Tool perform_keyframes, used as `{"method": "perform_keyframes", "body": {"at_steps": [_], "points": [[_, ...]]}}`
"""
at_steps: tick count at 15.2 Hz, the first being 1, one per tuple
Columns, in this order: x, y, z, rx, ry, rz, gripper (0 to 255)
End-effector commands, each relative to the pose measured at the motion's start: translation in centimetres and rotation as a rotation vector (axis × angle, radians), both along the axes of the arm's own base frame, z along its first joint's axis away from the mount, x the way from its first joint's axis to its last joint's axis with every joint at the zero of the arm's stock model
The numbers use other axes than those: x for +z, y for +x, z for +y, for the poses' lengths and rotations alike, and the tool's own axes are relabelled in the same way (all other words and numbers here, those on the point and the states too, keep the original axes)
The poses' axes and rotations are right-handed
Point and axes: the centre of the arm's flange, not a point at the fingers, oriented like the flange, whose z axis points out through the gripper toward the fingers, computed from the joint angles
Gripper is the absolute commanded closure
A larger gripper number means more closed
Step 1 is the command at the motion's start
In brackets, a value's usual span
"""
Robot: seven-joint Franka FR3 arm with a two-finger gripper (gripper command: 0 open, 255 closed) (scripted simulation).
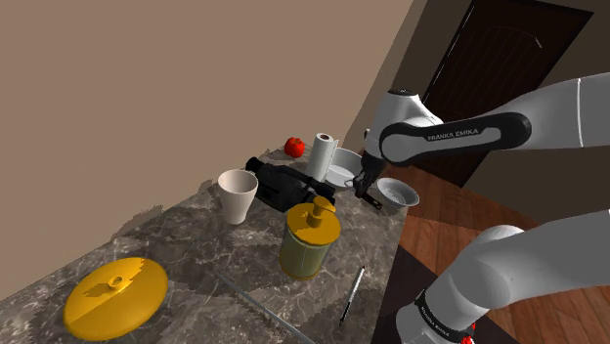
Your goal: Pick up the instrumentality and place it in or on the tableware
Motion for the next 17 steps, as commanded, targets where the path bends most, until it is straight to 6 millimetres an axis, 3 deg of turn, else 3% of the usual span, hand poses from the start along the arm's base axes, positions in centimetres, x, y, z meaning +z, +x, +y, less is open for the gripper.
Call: {"method": "perform_keyframes", "body": {"at_steps": [1,8,17], "points": [[1.1,0.0,0.0,0.000,0.000,0.001,255],[4.3,0.0,0.0,0.000,0.000,0.001,255],[4.9,-2.1,-11.7,0.000,0.000,0.001,255]]}}
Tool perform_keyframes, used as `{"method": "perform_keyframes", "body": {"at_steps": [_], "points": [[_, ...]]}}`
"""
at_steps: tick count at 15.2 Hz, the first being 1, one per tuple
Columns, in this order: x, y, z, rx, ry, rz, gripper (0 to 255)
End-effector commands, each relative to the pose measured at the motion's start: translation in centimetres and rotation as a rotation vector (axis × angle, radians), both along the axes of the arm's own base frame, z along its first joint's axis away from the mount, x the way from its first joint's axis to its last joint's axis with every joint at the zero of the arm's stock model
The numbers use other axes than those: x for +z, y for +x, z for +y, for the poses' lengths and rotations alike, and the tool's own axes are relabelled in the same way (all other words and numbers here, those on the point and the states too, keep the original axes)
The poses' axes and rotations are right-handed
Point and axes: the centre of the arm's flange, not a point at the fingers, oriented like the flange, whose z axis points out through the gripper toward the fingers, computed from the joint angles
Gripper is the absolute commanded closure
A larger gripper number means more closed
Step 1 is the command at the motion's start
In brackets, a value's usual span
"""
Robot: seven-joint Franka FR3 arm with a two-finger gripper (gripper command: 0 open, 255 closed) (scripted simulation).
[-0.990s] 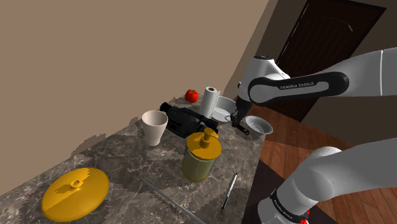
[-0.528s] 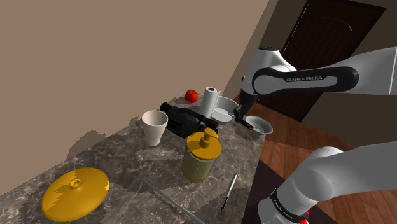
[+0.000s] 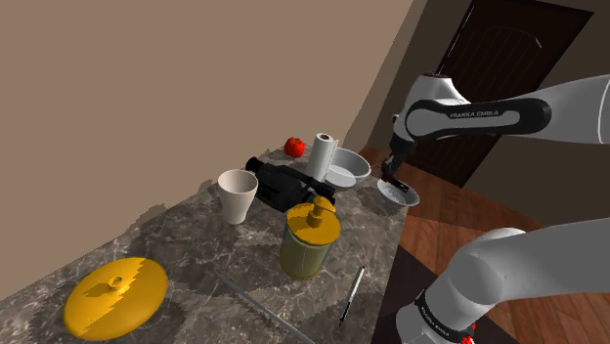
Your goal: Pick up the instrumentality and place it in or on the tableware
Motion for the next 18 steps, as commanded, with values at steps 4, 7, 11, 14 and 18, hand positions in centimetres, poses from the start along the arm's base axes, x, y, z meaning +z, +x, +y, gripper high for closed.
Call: {"method": "perform_keyframes", "body": {"at_steps": [4,7,11,14,18], "points": [[0.3,-1.1,-6.6,0.002,-0.001,0.000,255],[0.5,-1.8,-10.5,0.002,-0.001,0.000,255],[-1.1,-2.1,-11.9,0.002,-0.001,0.000,255],[-2.6,-2.1,-11.9,0.002,-0.001,0.000,255],[-4.8,-2.1,-11.9,0.002,-0.001,0.000,255]]}}
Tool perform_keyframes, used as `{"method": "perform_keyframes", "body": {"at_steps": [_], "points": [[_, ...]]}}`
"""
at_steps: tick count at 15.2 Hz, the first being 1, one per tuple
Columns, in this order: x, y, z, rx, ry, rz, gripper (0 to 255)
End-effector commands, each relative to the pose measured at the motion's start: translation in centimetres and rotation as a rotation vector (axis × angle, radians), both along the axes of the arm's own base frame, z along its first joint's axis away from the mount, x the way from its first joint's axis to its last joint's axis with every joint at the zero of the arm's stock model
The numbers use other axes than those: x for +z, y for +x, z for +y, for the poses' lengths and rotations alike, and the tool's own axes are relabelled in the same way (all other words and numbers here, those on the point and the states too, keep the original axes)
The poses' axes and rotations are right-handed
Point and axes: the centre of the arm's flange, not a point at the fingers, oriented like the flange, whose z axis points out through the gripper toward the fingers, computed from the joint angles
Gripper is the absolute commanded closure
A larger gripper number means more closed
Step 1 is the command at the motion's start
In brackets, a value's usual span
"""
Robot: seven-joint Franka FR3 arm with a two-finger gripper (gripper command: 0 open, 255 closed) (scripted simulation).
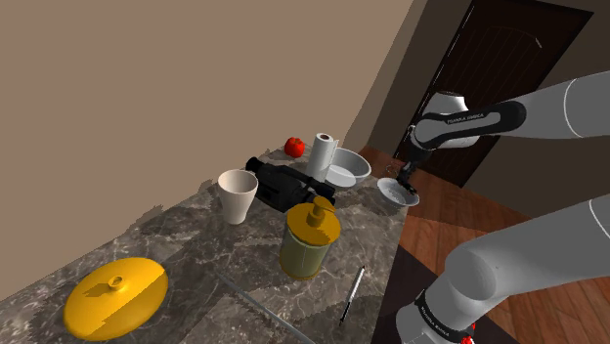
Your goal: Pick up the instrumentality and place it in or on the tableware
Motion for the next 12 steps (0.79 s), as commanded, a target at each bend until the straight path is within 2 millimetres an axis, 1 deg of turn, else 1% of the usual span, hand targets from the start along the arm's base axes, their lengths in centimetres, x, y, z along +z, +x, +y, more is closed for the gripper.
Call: {"method": "perform_keyframes", "body": {"at_steps": [1,5,12], "points": [[-1.1,0.0,0.2,0.000,0.000,-0.001,255],[-3.3,0.0,0.2,0.000,0.000,-0.001,255],[-3.3,0.0,0.2,0.000,0.000,-0.001,255]]}}
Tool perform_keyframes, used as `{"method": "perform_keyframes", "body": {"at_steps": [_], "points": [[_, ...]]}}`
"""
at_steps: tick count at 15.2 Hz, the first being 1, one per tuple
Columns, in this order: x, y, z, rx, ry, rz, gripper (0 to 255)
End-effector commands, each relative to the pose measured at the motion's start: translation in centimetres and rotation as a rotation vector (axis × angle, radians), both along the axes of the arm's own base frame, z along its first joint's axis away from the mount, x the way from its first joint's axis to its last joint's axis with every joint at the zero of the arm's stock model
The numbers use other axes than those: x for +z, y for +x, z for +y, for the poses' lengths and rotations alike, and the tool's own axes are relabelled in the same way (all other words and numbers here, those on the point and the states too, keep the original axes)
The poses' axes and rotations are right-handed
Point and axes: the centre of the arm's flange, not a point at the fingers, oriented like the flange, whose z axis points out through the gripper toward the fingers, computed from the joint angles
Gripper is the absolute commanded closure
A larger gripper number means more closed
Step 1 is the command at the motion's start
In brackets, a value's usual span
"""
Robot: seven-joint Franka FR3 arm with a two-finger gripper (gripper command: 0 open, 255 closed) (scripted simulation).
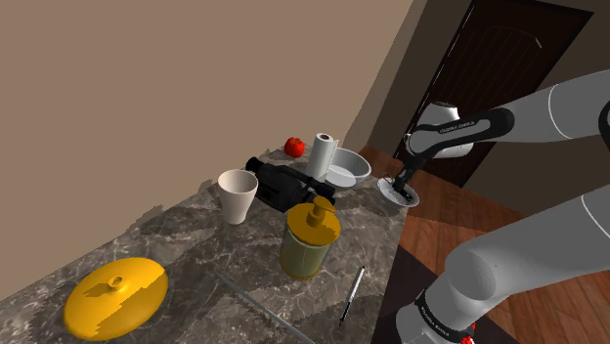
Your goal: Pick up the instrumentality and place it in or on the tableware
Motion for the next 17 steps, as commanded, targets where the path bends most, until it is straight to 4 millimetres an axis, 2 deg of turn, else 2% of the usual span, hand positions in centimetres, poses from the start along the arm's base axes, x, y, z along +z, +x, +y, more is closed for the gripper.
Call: {"method": "perform_keyframes", "body": {"at_steps": [1,2,7,11,17], "points": [[0.0,0.0,0.0,0.000,0.000,0.000,255],[0.0,0.0,0.0,0.000,0.000,0.000,0],[0.0,0.0,0.0,0.000,0.000,0.000,0],[4.9,-0.1,0.6,0.000,0.000,0.000,0],[4.9,-0.1,0.6,0.000,0.000,0.000,0]]}}
